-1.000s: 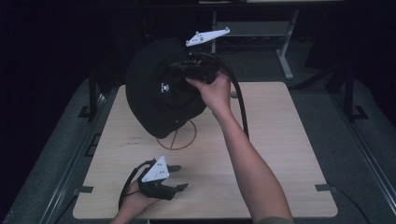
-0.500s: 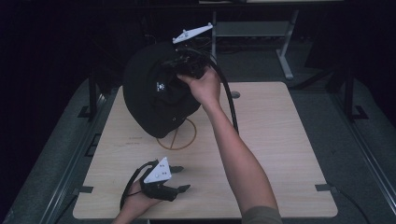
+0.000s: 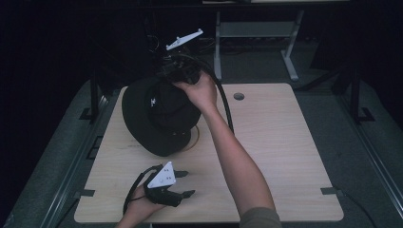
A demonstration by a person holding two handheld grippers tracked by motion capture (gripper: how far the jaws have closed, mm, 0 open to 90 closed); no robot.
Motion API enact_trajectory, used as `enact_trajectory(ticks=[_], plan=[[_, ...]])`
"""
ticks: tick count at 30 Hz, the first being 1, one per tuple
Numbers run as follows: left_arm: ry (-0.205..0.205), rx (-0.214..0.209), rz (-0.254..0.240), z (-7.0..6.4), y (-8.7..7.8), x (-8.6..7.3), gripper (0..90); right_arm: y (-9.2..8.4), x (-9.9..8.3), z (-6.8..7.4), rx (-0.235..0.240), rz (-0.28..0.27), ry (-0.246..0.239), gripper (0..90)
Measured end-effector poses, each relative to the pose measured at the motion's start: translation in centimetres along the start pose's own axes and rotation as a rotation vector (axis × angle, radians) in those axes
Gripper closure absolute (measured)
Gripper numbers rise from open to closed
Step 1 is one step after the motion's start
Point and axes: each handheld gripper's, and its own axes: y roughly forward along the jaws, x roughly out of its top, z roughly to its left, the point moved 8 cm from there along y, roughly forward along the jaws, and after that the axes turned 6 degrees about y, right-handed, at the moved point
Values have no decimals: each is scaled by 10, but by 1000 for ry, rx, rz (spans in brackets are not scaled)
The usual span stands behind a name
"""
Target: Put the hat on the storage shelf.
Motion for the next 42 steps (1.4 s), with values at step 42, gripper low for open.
enact_trajectory(ticks=[42], plan=[[-53,25,10,6,5,-3,243,-95,-68,-35,31,-117,141,294]])
